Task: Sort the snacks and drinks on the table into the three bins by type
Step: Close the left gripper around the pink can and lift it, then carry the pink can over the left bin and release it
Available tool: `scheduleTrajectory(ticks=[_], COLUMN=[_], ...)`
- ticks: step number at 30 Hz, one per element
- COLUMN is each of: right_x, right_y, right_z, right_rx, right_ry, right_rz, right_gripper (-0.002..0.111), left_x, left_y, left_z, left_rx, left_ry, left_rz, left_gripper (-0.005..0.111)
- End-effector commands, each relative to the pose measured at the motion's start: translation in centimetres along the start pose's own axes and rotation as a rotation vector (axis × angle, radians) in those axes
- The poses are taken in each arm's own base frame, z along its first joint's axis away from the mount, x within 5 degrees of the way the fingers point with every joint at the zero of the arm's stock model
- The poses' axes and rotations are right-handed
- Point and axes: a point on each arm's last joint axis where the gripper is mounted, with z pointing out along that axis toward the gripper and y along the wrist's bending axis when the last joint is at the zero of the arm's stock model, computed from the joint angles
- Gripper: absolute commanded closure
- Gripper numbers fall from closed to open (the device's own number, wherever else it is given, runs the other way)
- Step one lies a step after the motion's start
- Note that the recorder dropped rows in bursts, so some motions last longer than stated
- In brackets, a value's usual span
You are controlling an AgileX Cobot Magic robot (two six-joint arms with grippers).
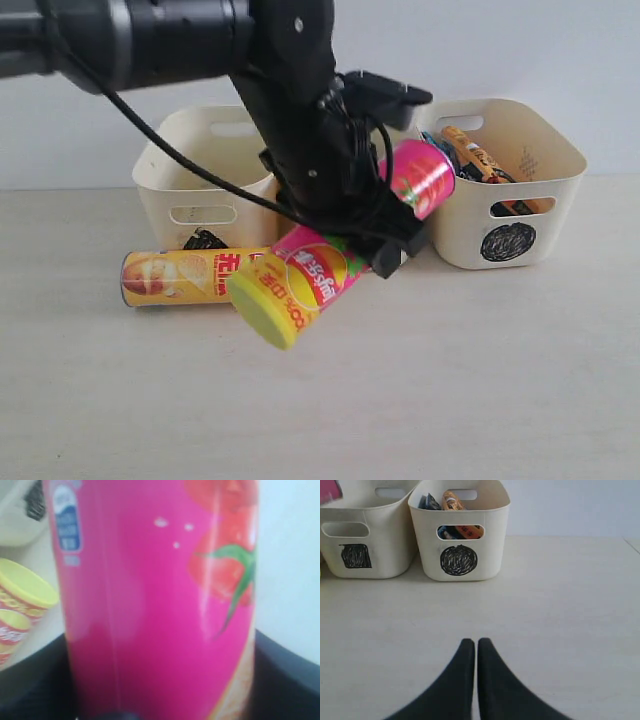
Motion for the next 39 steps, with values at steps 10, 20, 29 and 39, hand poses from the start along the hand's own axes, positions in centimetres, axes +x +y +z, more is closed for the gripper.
scheduleTrajectory(ticks=[10,20,29,39], right_x=[0.0,0.0,0.0,0.0], right_y=[0.0,0.0,0.0,0.0], right_z=[0.0,0.0,0.0,0.0], right_rx=[0.006,0.006,0.006,0.006], right_ry=[-0.009,-0.009,-0.009,-0.009], right_rz=[-0.012,-0.012,-0.01,-0.01], right_gripper=[0.108,0.108,0.108,0.108], left_x=[2.0,3.0,2.0,1.5], left_y=[10.9,19.3,23.9,25.7], left_z=[-7.6,-8.8,-4.2,0.9], left_rx=[-0.178,-0.321,-0.418,-0.444], left_ry=[-0.146,-0.393,-0.592,-0.712], left_rz=[-0.233,-0.391,-0.382,-0.385], left_gripper=[0.102,0.102,0.102,0.102])
